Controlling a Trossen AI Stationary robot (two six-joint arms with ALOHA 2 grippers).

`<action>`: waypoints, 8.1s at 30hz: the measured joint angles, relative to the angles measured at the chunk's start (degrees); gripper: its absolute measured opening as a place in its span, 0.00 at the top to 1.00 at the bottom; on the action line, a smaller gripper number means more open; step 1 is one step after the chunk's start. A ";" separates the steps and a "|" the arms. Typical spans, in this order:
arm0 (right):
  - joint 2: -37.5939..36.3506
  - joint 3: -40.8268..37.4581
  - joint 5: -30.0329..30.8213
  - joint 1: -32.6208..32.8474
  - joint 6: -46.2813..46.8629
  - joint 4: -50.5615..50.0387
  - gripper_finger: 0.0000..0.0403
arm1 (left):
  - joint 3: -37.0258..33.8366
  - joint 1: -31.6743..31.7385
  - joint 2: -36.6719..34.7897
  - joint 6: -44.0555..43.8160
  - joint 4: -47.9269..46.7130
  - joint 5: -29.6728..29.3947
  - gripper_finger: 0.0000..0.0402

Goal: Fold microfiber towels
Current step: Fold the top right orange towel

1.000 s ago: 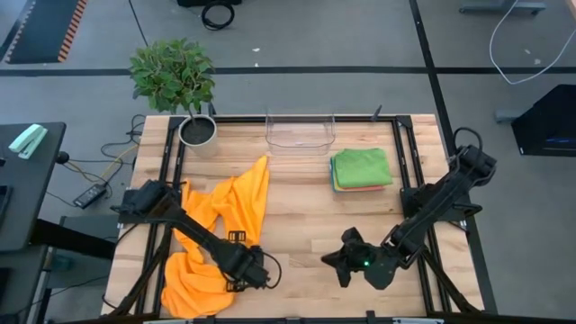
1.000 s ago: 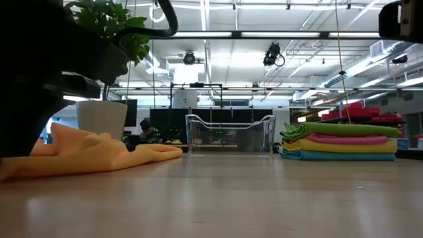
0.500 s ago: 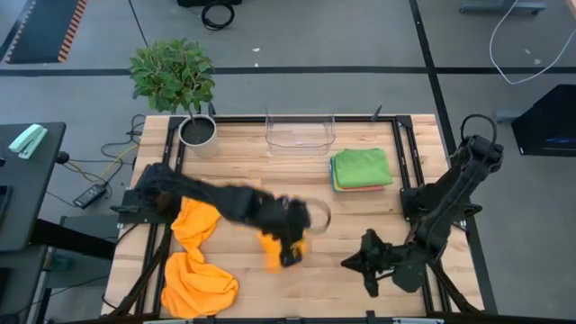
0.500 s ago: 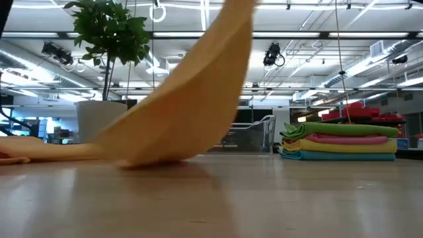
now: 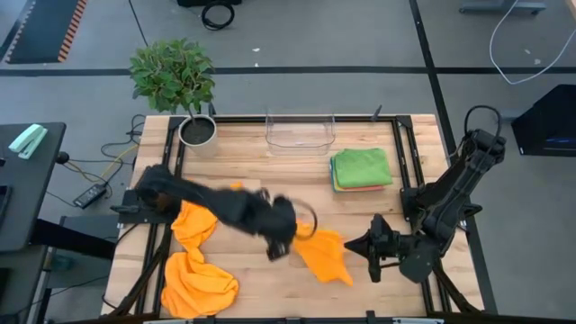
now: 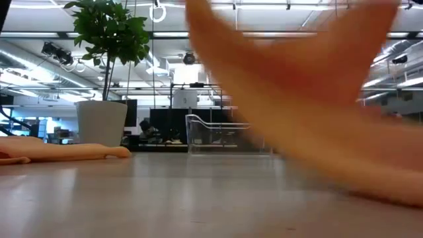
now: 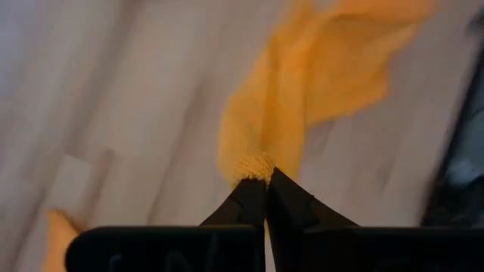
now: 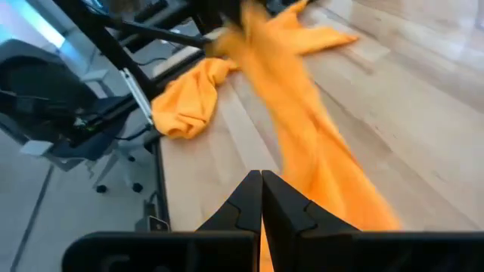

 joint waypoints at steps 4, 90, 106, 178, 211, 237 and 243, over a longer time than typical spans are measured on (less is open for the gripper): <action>3.87 0.00 0.08 -0.37 5.38 -0.09 0.96 | -17.09 -1.64 0.11 -1.37 14.89 5.32 0.97; 21.41 2.46 -13.42 -6.15 -26.19 14.47 0.73 | -29.45 -3.99 -0.32 23.19 54.32 3.07 0.96; 21.37 14.82 -13.22 -6.58 -32.80 -9.50 0.75 | -29.48 -4.36 -0.54 18.46 52.95 4.58 0.98; 21.84 -5.68 3.94 -5.82 -30.50 21.51 0.98 | -29.48 -0.29 -0.45 18.42 53.08 4.56 0.95; 20.21 15.32 -20.59 -17.14 -10.84 -10.17 0.62 | -29.50 0.61 -0.45 18.20 53.28 4.57 0.95; 20.86 15.14 -18.35 -19.40 -9.53 -18.32 0.66 | -29.50 3.34 -0.45 12.28 53.36 4.60 0.98; 22.05 12.54 -20.07 -19.26 -8.87 -17.88 0.66 | -29.50 3.51 -0.45 12.30 53.61 4.66 0.94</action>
